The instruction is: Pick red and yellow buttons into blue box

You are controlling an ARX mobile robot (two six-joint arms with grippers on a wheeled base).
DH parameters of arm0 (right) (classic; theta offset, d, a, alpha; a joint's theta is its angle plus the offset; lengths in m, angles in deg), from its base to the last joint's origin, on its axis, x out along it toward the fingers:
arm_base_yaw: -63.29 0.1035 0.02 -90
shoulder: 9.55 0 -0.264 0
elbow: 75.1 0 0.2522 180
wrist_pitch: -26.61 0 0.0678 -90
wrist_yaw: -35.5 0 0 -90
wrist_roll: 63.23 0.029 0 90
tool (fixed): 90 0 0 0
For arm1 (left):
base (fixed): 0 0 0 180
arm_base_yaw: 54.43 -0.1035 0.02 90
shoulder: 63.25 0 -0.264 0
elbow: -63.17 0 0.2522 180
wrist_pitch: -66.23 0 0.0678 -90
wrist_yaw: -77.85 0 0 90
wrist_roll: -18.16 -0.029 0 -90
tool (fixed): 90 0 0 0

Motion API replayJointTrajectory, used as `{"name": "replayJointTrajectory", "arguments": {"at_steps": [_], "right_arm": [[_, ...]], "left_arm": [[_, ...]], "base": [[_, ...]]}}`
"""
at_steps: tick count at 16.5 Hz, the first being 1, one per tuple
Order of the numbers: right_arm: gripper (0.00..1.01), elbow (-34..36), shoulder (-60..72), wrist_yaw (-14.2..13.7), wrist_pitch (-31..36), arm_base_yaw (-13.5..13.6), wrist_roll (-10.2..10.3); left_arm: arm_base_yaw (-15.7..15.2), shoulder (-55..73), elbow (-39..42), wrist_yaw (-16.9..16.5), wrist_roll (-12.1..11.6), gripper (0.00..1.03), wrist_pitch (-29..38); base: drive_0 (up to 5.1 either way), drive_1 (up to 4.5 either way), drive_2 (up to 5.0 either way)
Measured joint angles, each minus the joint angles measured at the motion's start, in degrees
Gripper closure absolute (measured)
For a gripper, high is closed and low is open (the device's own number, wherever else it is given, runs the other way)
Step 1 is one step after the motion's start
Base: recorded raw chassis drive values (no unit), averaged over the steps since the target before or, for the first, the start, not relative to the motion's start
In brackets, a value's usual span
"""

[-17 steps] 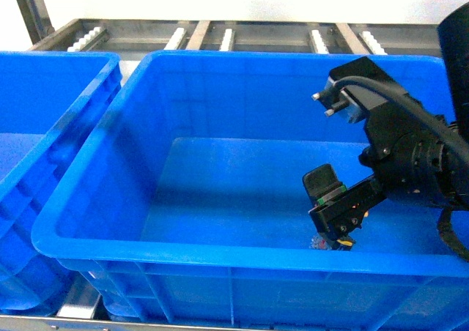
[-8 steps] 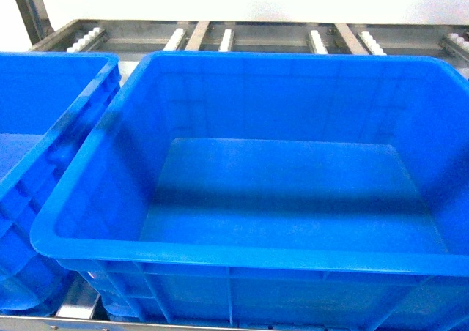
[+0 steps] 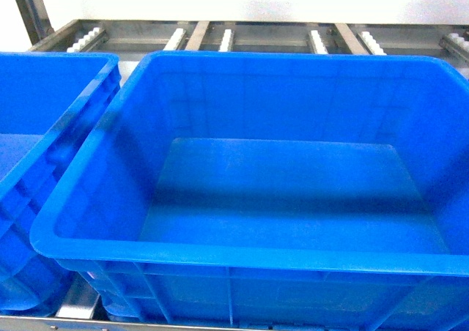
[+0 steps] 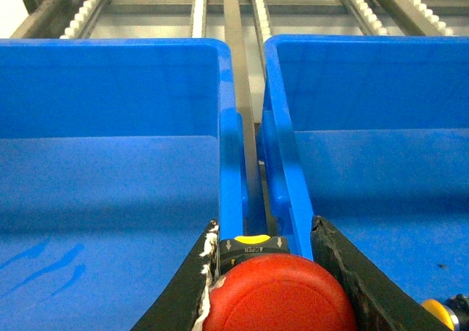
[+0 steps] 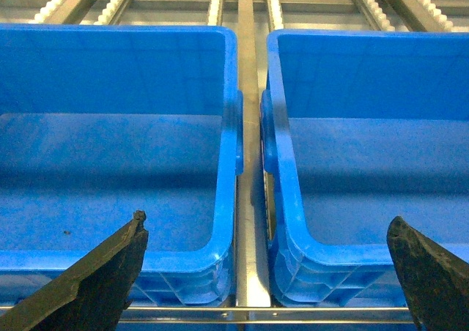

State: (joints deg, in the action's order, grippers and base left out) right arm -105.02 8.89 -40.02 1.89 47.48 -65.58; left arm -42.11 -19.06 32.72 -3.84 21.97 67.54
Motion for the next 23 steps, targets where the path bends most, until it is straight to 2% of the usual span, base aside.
{"name": "replayJointTrajectory", "arguments": {"at_steps": [2,3,4,8,9,10,12,14,15,16,18,19,20,22,23], "right_arm": [[0.03,0.0,0.0,0.0,0.1,0.0,0.0],[0.03,0.0,0.0,0.0,0.0,0.0,0.0],[0.03,0.0,0.0,0.0,0.0,0.0,0.0],[0.03,0.0,0.0,0.0,0.1,0.0,0.0],[0.03,0.0,0.0,0.0,0.1,0.0,0.0],[0.03,0.0,0.0,0.0,0.1,0.0,0.0],[0.03,0.0,0.0,0.0,0.0,0.0,0.0],[0.03,0.0,0.0,0.0,0.0,0.0,0.0],[0.03,0.0,0.0,0.0,0.1,0.0,0.0],[0.03,0.0,0.0,0.0,0.1,0.0,0.0],[0.03,0.0,0.0,0.0,0.1,0.0,0.0],[0.03,0.0,0.0,0.0,0.1,0.0,0.0],[0.03,0.0,0.0,0.0,0.0,0.0,0.0],[0.03,0.0,-0.1,0.0,0.1,0.0,0.0],[0.03,0.0,0.0,0.0,0.1,0.0,0.0]], "left_arm": [[0.0,4.5,-2.5,-2.3,0.1,0.72,3.2],[0.0,9.0,-5.3,-4.3,-0.5,0.72,6.3],[0.2,13.7,-8.3,-6.8,-1.7,0.72,7.6],[3.7,36.6,-23.4,-21.3,-6.5,0.72,5.3],[5.2,45.0,-29.1,-23.1,-9.0,0.72,4.9],[5.5,47.0,-29.6,-22.9,-9.7,0.72,4.7],[5.7,50.3,-29.3,-25.0,-9.5,0.72,3.5],[6.7,51.3,-26.9,-24.0,-9.2,0.53,5.8],[7.5,51.3,-26.0,-23.2,-9.0,0.50,5.9],[8.9,51.3,-24.8,-21.4,-8.8,0.39,6.5],[10.0,51.3,-24.7,-20.8,-8.3,0.23,8.4],[10.0,51.0,-25.0,-20.7,-7.3,0.10,9.2],[8.0,48.9,-25.0,-18.9,-5.7,0.05,11.3],[2.7,41.9,-24.6,-16.7,-2.2,0.05,13.4],[0.9,38.6,-24.0,-15.2,-1.4,0.05,13.9]], "base": [[0.0,0.00,0.0],[0.0,0.00,0.0],[0.0,0.00,0.0],[0.0,0.00,0.0],[0.0,0.00,0.0],[0.0,0.00,0.0],[0.0,0.00,0.0],[0.0,0.00,0.0],[0.0,0.00,0.0],[0.0,0.00,0.0],[0.0,0.00,0.0],[0.0,0.00,0.0],[0.0,0.00,0.0],[0.0,0.00,0.0],[0.0,0.00,0.0]]}}
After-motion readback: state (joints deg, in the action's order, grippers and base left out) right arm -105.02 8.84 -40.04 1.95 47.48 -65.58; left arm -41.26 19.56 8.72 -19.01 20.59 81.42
